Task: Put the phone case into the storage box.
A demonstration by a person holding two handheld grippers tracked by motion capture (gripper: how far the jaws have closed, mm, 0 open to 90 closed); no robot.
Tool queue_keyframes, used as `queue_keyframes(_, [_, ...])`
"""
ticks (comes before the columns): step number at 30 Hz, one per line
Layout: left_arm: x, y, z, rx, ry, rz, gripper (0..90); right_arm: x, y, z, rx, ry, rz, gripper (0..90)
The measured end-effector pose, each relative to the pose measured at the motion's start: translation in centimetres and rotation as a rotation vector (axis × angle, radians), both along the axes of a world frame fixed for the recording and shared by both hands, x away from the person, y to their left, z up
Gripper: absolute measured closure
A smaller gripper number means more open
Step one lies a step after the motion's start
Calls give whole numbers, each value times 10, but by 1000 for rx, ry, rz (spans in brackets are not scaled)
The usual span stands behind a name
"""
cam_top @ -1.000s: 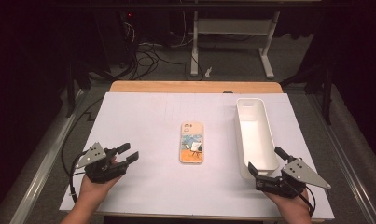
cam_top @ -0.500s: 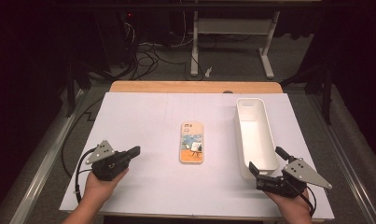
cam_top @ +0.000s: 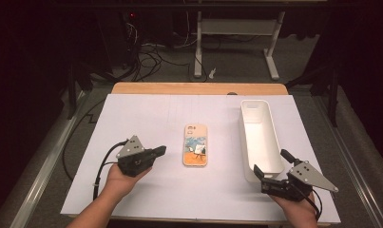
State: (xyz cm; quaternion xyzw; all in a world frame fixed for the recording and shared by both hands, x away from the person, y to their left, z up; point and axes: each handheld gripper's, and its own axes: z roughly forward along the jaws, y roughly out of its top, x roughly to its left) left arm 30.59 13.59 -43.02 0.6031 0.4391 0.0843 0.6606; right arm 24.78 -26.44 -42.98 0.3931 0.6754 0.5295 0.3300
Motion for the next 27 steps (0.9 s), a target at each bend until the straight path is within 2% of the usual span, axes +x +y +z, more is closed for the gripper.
queue_keyframes(4, [10,-19,1,14,23,-4,897,0,0,0,1,-2,0,2])
queue_keyframes(5, [15,-29,0,28,32,-6,897,0,0,0,0,-4,0,2])
queue_keyframes(6, [15,-29,0,28,32,-6,897,0,0,0,0,-4,0,2])
queue_keyframes(7, [21,-39,0,35,53,-19,897,-1,-1,1,2,-5,0,2])
queue_keyframes(8, [21,-39,0,35,53,-19,898,-1,-1,1,2,-5,0,2])
queue_keyframes(10, [26,-55,-2,53,72,-42,897,-1,-1,1,5,-6,0,2])
queue_keyframes(12, [27,-61,-3,61,75,-47,897,-1,-1,1,5,-6,0,2])
queue_keyframes(13, [30,-71,-4,71,85,-66,897,-1,-1,1,5,-6,0,2])
queue_keyframes(16, [33,-80,-6,69,100,-76,898,-1,-2,1,5,-6,0,2])
queue_keyframes(18, [35,-90,-8,84,105,-82,898,-1,-2,1,7,-6,0,2])
queue_keyframes(19, [37,-100,-11,102,104,-81,898,-1,-2,1,8,-8,1,2])
queue_keyframes(20, [37,-100,-11,102,104,-81,898,-1,-2,1,8,-8,1,2])
queue_keyframes(21, [38,-110,-14,127,104,-86,899,-1,-2,1,7,-8,2,2])
queue_keyframes(23, [38,-115,-16,136,108,-84,899,-2,-2,1,8,-10,3,2])
queue_keyframes(27, [38,-134,-27,196,122,-98,899,-1,-3,1,10,-13,3,2])
